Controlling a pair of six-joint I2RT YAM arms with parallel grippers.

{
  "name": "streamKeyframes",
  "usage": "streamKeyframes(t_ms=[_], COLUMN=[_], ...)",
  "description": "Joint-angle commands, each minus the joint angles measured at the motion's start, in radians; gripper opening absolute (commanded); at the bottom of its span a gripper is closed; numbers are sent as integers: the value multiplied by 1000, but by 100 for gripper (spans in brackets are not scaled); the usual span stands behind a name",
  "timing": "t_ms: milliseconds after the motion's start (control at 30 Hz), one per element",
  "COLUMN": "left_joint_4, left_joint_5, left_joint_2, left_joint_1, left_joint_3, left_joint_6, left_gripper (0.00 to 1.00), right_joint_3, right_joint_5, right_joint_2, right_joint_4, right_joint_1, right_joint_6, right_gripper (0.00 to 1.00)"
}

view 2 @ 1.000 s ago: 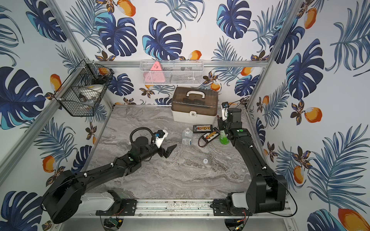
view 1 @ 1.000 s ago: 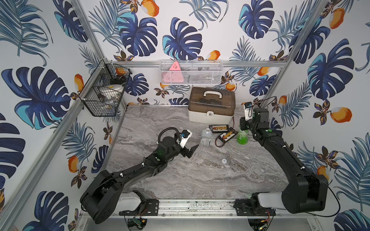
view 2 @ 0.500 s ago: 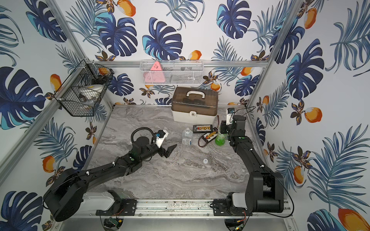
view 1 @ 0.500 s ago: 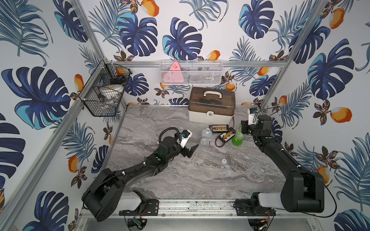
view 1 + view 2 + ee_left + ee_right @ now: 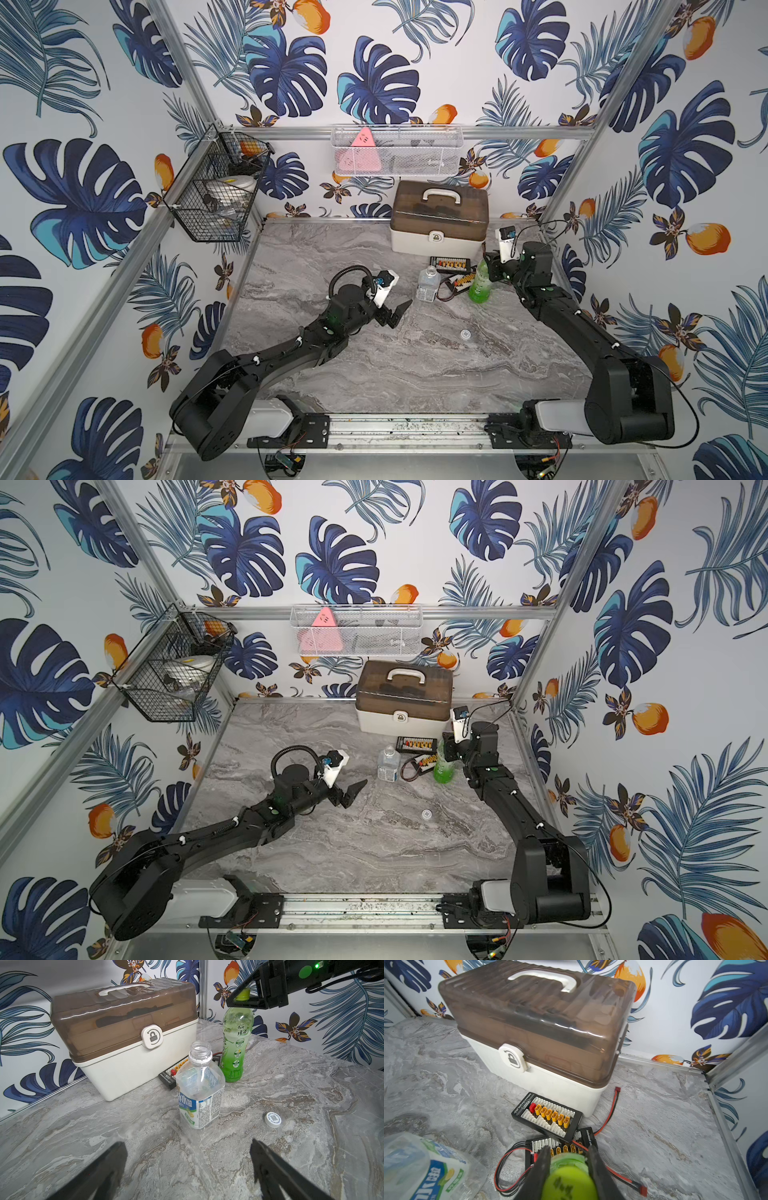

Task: Screw on the bottle caps
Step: Place the plastic bottle at the center of the board.

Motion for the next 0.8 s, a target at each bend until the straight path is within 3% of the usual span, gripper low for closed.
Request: streamKeyframes(t_ms=[0, 167, 467, 767], left_joint_4=[47, 49, 47, 48], left_joint_5=[-1, 5, 16, 21], left_joint_2=[-8, -7, -11, -15], left_joint_1=[3, 3, 2, 2], left_joint_3=[-2, -1, -2, -1], left_joint_6=[14, 14, 14, 19], left_gripper=[99, 99, 99, 99], right_joint_3=[21, -3, -35, -65], right_joint_5=[36, 47, -14, 17], right_joint_2=[-26, -42, -12, -61], right_joint_4=[-34, -41, -3, 20], right_joint_1=[32, 31, 33, 13], right_joint_6=[-62, -83, -3, 39], right_gripper=[18, 19, 25, 57])
